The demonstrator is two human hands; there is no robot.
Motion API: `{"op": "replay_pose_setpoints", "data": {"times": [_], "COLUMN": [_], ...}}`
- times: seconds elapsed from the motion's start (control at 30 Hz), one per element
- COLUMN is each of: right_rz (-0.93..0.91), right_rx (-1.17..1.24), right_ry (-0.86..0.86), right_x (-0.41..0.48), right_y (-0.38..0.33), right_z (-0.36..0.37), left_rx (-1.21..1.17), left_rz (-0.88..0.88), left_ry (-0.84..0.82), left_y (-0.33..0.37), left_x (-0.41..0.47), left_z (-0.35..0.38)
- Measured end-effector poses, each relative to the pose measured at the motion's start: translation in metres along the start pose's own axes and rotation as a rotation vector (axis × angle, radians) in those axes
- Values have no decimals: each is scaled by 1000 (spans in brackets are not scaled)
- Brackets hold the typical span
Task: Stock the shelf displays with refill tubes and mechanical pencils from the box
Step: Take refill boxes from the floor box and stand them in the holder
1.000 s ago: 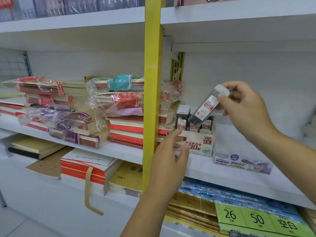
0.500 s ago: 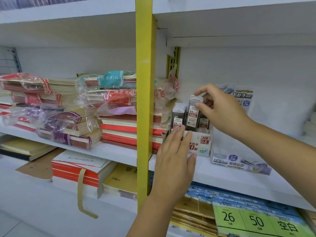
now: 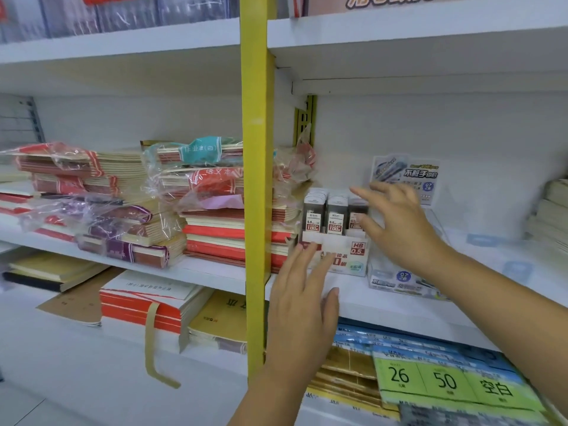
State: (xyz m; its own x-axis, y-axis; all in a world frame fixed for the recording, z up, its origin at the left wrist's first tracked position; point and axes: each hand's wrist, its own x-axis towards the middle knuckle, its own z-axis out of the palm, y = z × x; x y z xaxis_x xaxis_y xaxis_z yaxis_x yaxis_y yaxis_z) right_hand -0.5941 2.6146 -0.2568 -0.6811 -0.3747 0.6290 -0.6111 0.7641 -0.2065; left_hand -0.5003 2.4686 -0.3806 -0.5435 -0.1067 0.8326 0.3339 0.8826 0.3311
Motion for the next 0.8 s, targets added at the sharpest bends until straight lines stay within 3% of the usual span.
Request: {"op": "replay_pose_setpoints", "data": {"times": [0.13,0.27,0.37,0.6,0.8], "right_rz": [-31,23,270,778,913], "right_rx": [281,509,675,599,526], "right_ry": [181,181,-54,-749,-868], "right_x": [-65,-149,-212,-370,-420], "right_y": [-9,-4,16,58,63], "right_z": [-23,-24,13,161,235], "left_rx": [15,-32,-66,-159,-195], "left_rz": [77,26,-184,-738,-991], "left_ry": [85,-247,-510,-924,-1058], "left_y": [8,13,3,-16,-32], "left_x": [-31,-94,-168,-321,-362], "left_z": [-10,-9,4,33,59]}}
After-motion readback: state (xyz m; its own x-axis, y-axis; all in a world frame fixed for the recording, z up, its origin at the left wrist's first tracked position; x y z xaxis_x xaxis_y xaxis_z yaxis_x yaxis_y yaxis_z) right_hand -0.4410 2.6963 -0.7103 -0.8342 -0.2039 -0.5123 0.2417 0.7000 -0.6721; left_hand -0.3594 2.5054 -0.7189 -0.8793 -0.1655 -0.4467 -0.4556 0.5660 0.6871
